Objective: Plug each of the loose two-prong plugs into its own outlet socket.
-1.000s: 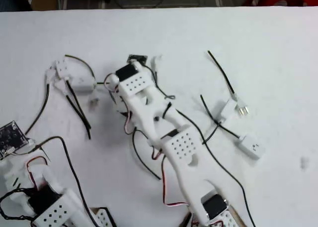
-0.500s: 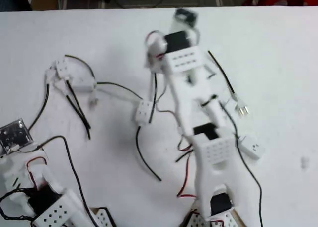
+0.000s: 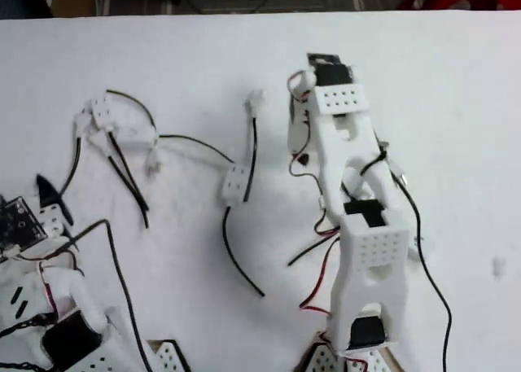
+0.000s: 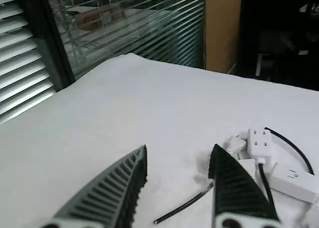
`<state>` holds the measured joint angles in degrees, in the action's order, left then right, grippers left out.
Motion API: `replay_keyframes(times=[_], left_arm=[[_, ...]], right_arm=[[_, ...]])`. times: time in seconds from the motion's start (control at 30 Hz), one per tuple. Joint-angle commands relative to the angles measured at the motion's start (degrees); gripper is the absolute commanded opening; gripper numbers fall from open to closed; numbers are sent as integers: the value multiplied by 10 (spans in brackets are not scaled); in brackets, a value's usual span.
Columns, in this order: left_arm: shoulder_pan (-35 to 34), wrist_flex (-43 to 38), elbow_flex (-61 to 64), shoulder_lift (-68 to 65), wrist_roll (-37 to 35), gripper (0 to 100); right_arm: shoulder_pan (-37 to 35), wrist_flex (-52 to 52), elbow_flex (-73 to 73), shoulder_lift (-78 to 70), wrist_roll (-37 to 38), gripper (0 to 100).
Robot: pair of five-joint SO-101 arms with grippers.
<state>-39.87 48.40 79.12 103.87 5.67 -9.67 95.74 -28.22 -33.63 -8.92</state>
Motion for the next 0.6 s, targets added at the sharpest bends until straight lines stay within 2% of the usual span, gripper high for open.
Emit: replay_keyframes(times=[0.0,0.13,0.3,0.57], left_arm=[[41,-17,-29,-29,-11,217],[45,-100,-64,-154,-11,217],[45,-107,-245,-417,-11,217],[44,32,-601,-840,-8,218]], right_arm=[[19,-34,40,34,6,419],[22,-111,111,30,6,419],[18,-168,164,29,3,419],[20,-251,214,29,3,419]])
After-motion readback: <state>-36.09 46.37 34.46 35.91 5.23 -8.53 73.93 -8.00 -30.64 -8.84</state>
